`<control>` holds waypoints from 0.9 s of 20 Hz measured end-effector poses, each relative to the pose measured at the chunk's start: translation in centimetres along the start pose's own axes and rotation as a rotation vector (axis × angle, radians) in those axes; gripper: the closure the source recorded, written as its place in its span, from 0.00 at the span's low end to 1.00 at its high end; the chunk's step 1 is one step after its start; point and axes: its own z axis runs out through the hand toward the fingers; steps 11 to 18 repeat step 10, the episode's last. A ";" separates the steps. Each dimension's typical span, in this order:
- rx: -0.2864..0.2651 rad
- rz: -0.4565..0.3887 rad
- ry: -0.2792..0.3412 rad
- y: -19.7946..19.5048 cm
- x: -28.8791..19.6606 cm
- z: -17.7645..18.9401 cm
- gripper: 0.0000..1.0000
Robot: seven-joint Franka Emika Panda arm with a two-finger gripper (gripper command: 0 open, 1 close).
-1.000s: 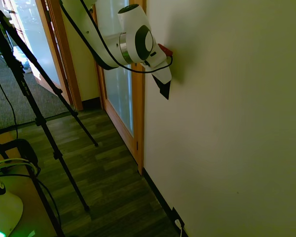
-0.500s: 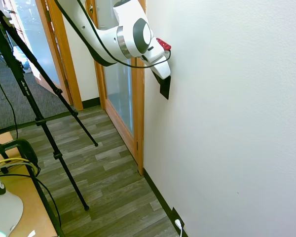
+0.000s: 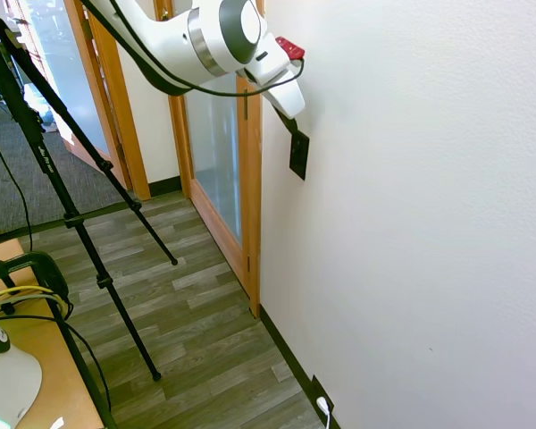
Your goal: Turn on the light
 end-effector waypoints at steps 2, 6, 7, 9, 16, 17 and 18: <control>0.003 0.005 0.008 0.3 0.1 -0.9 1.00; 0.016 0.019 0.019 0.8 0.0 -2.6 1.00; 0.019 0.021 0.022 1.0 0.0 -3.1 1.00; 0.024 0.028 0.029 1.2 0.0 -3.9 1.00; 0.026 0.031 0.031 1.3 0.0 -4.4 1.00; 0.026 0.031 0.031 1.3 0.0 -4.4 1.00; 0.026 0.031 0.031 1.3 0.0 -4.4 1.00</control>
